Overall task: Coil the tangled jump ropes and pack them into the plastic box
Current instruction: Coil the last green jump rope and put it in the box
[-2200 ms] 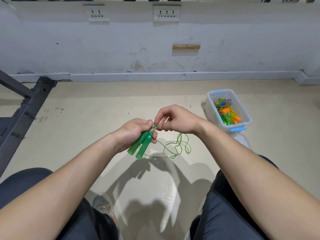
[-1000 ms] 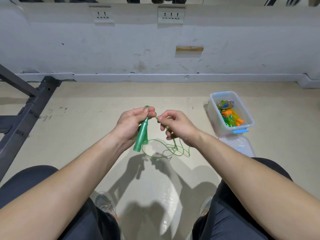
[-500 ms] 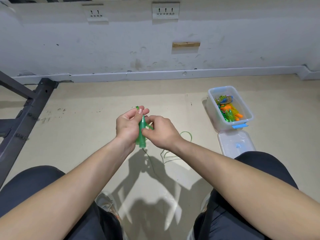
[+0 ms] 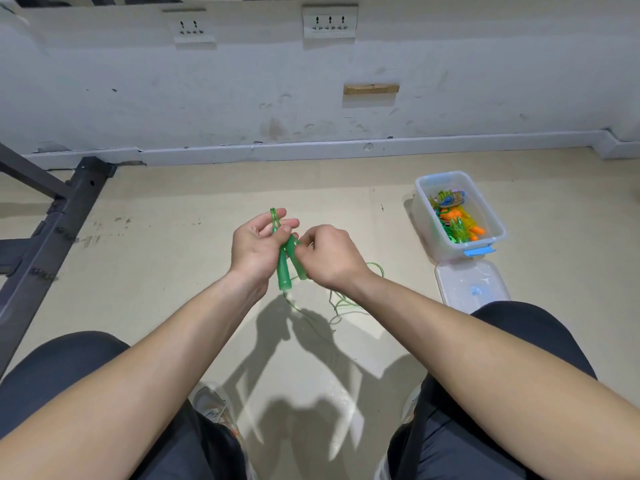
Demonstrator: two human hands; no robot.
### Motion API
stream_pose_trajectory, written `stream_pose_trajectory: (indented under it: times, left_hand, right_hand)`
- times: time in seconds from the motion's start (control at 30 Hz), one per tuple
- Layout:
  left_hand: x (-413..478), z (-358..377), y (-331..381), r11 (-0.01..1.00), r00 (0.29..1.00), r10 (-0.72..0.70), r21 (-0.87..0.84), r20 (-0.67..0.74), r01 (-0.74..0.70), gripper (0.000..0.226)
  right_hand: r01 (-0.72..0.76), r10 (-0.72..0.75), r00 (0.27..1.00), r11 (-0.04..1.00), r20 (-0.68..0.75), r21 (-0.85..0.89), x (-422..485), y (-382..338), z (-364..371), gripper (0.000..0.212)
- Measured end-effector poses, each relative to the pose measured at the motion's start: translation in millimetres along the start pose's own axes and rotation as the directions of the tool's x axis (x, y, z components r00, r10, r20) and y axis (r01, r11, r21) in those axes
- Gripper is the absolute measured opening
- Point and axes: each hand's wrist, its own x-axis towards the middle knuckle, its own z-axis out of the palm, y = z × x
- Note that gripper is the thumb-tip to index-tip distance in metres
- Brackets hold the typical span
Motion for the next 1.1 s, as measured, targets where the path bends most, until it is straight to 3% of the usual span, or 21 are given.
stream_pose_trajectory:
  times: [0.07, 0.13, 0.23, 0.3, 0.37, 0.43, 0.57, 0.7, 0.77, 0.83, 0.9, 1.0, 1.1]
  left_hand:
    - [3.4, -1.7, 2.0, 0.997, 0.995, 0.06, -0.033, -0.081, -0.063, 0.027]
    - [7.6, -3.9, 2.0, 0.992, 0.977, 0.107, -0.049, -0.184, -0.118, 0.027]
    - [7.0, -2.0, 1.4, 0.987, 0.971, 0.095, -0.109, -0.221, -0.122, 0.027]
    - [3.9, 2.3, -1.1, 0.984, 0.979, 0.042, -0.16, -0.198, -0.075, 0.026]
    - [2.5, 5.7, -3.1, 0.986, 0.983, -0.023, -0.169, -0.18, -0.008, 0.025]
    - [6.2, 5.1, -3.9, 0.988, 0.982, -0.081, -0.145, -0.169, 0.056, 0.024]
    - [14.4, 0.7, -4.1, 0.987, 0.986, -0.112, -0.13, -0.122, 0.096, 0.013]
    - [15.0, -0.8, -3.5, 0.996, 0.994, -0.068, -0.07, -0.081, 0.062, 0.039]
    - [17.8, -2.4, -0.4, 0.996, 0.993, -0.051, -0.078, -0.103, 0.043, 0.041]
    - [21.8, -6.8, 8.5, 0.99, 0.991, -0.05, -0.141, -0.121, 0.033, 0.042]
    - [25.3, -13.8, 19.5, 0.966, 0.992, -0.071, -0.256, -0.104, 0.042, 0.039]
    - [22.3, -23.5, 32.5, 0.929, 0.99, -0.106, -0.345, 0.09, 0.131, 0.032]
    - [11.9, -25.8, 38.4, 0.951, 0.942, -0.096, -0.25, 0.321, 0.182, 0.032]
  right_hand:
    - [-0.123, 0.107, 0.992, 0.954, 0.073, 0.274, -1.3, -3.7, -2.4, 0.021]
    - [-0.234, 0.129, 0.965, 0.819, 0.23, 0.523, -9.7, -11.4, -0.2, 0.016]
    - [-0.185, 0.02, 0.964, 0.765, 0.264, 0.617, -22.9, -19.5, 17.9, 0.01]
    - [-0.045, -0.037, 0.989, 0.855, 0.146, 0.517, -26.8, -14.7, 32.8, 0.016]
    - [0.114, -0.126, 0.992, 0.945, 0.021, 0.307, -25.8, -8.1, 40.5, 0.023]
    - [0.231, -0.229, 0.973, 0.967, -0.023, 0.11, -23.6, -2.5, 42.6, 0.025]
    - [0.393, -0.402, 0.916, 0.894, 0.003, -0.217, -25.3, 2.3, 46.2, 0.031]
    - [0.428, -0.437, 0.897, 0.817, 0.067, -0.386, -29.5, 4.8, 51.4, 0.04]
    - [0.438, -0.452, 0.89, 0.806, 0.063, -0.397, -32.2, 6.0, 54.6, 0.057]
    - [0.43, -0.453, 0.891, 0.857, -0.019, -0.283, -36.1, 7.7, 57.9, 0.054]
    - [0.357, -0.361, 0.93, 0.932, -0.064, -0.059, -36.8, 10.0, 57.6, 0.031]
    - [0.107, -0.138, 0.985, 0.958, 0.103, 0.267, -20.1, 20.7, 44.2, 0.024]
    - [-0.006, -0.053, 0.982, 0.951, 0.184, 0.309, 3.0, 33.5, 20.2, 0.032]
